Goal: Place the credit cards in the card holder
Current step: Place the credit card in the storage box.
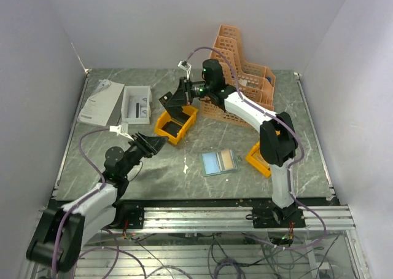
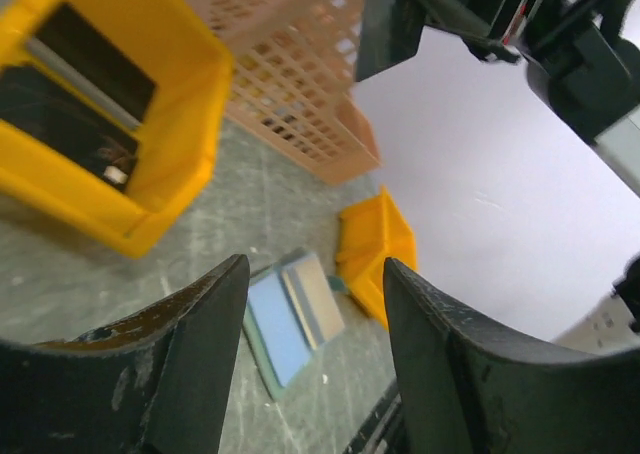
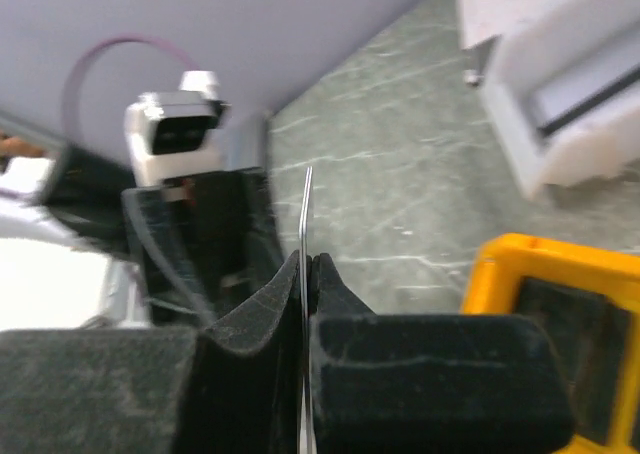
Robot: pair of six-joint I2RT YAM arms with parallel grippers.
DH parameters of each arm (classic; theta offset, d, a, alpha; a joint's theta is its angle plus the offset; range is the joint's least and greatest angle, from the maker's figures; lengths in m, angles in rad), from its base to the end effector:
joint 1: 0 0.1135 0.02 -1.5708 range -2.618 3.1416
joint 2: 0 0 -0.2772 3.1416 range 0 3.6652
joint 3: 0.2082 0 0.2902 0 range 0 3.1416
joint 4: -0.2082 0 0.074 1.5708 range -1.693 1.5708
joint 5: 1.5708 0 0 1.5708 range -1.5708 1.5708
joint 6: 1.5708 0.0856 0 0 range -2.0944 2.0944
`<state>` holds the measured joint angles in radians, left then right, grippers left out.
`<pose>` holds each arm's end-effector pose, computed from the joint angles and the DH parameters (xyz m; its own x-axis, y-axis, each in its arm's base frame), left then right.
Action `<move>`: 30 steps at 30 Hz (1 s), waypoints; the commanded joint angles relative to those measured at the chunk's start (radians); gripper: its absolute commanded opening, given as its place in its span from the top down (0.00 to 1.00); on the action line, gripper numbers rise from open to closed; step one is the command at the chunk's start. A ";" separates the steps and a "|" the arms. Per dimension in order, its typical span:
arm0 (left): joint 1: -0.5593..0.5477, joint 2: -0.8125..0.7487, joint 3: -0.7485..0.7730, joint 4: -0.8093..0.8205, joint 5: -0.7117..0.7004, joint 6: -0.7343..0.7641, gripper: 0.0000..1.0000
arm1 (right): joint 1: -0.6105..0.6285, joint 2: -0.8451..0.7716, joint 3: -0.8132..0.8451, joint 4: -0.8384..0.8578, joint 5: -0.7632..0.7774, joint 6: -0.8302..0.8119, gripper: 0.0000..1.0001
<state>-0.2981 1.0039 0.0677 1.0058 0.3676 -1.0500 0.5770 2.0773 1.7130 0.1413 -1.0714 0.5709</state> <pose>0.2216 -0.1003 0.1649 -0.5019 -0.6926 -0.5181 0.3646 0.3737 -0.8529 0.4227 0.3648 0.2853 -0.6849 -0.1370 -0.7157 -0.7234 0.0099 0.6904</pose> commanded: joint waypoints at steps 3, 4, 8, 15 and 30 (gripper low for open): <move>0.027 -0.234 0.099 -0.701 -0.292 0.195 0.26 | -0.001 0.138 0.105 -0.367 0.211 -0.338 1.00; 0.032 -0.236 0.104 -0.716 -0.295 0.198 0.25 | -0.001 0.152 0.117 -0.381 0.223 -0.347 1.00; 0.046 -0.149 0.120 -0.666 -0.251 0.197 0.27 | 0.019 0.188 0.155 -0.432 0.283 -0.394 1.00; 0.055 0.038 0.130 -0.499 -0.190 0.167 0.32 | 0.042 0.235 0.197 -0.474 0.354 -0.416 1.00; 0.059 0.132 0.153 -0.453 -0.161 0.170 0.33 | 0.041 0.290 0.206 -0.479 0.310 -0.388 0.93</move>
<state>-0.2508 1.1316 0.1955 0.5098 0.1875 -0.8898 0.6189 2.3409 1.8923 -0.3290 -0.7223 0.1669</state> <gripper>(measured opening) 0.672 0.042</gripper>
